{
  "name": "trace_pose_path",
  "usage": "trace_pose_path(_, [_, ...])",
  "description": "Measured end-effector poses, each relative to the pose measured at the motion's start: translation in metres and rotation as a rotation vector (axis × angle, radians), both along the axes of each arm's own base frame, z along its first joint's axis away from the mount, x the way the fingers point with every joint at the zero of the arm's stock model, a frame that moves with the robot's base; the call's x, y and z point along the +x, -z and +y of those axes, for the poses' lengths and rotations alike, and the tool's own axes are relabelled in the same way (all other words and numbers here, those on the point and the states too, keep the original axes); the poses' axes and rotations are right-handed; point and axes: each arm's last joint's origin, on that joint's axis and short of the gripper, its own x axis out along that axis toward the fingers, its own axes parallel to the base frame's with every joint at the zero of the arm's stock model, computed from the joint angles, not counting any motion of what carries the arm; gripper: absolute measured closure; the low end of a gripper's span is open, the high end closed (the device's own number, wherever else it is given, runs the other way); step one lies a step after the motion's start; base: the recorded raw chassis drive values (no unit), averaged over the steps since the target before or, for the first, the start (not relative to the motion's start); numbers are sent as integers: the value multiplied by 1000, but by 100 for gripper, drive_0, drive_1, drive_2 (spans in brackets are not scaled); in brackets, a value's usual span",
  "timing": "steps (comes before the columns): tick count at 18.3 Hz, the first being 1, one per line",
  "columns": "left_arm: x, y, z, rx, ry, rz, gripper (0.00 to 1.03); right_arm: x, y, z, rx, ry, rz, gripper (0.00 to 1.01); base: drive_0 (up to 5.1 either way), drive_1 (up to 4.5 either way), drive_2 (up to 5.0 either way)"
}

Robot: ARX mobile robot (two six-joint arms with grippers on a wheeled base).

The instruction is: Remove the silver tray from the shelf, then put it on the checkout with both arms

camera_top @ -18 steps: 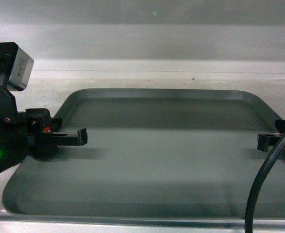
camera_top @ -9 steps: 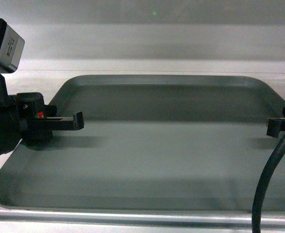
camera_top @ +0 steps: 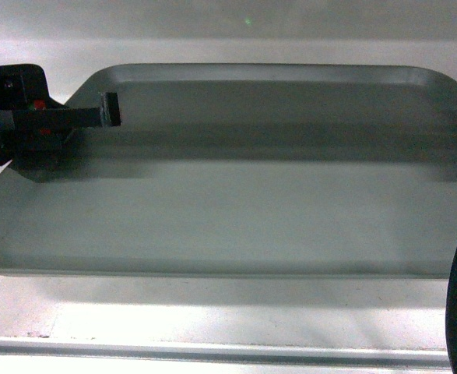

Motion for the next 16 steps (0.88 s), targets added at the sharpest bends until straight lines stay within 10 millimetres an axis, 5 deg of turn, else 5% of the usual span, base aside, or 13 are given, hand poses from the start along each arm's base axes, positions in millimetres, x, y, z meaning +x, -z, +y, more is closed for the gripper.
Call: trace_pose_path(16, [-5,0,0,11,10,84,100,-1,2,2,-16,9,146,98,0,0,0])
